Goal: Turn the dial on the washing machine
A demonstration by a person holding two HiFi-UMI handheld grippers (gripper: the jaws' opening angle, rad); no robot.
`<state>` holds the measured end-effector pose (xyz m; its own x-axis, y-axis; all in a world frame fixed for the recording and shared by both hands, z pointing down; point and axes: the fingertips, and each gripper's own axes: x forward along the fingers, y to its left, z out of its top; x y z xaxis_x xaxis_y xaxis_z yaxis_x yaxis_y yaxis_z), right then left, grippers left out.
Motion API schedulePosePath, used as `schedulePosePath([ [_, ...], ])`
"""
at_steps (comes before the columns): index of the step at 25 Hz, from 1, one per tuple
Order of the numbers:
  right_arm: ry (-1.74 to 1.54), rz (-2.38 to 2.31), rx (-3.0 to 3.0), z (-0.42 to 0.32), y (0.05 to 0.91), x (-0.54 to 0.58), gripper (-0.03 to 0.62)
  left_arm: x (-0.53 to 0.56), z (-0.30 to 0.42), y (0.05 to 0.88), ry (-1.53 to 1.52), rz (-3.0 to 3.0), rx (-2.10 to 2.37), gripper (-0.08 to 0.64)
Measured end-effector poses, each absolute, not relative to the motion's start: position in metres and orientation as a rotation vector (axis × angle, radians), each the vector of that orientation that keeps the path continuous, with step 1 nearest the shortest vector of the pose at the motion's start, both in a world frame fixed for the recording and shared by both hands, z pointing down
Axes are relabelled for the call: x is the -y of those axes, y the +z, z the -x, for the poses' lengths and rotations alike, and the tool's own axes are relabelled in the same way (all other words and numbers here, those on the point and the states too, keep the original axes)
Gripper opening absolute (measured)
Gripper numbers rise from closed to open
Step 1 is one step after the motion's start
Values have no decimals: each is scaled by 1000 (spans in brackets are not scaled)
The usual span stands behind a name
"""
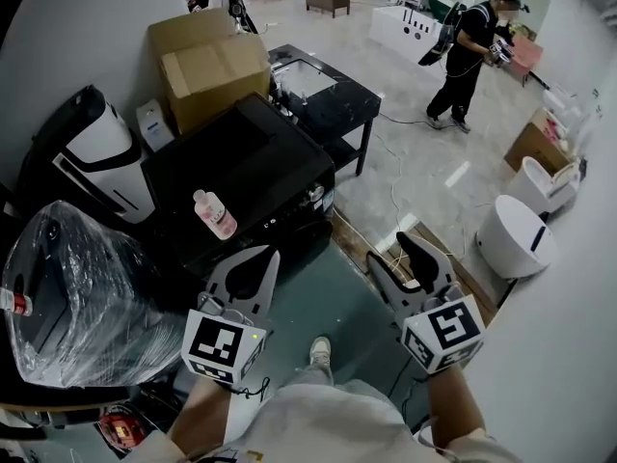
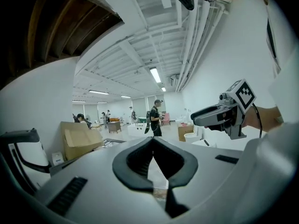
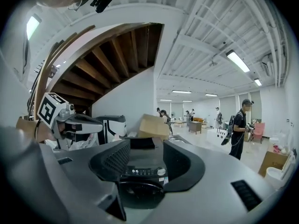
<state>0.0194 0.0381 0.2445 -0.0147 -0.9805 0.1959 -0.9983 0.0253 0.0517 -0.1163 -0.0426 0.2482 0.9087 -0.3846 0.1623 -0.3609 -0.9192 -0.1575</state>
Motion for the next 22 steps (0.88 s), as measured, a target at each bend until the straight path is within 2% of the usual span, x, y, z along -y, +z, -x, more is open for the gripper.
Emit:
schedulePosePath([
  [12, 233, -1995, 2127, -36, 278, 27, 245, 92, 116, 281, -377, 2959, -688, 20],
  [22, 261, -1899, 2213, -80, 293, 38, 245, 89, 99, 284, -415, 2933, -864, 20],
])
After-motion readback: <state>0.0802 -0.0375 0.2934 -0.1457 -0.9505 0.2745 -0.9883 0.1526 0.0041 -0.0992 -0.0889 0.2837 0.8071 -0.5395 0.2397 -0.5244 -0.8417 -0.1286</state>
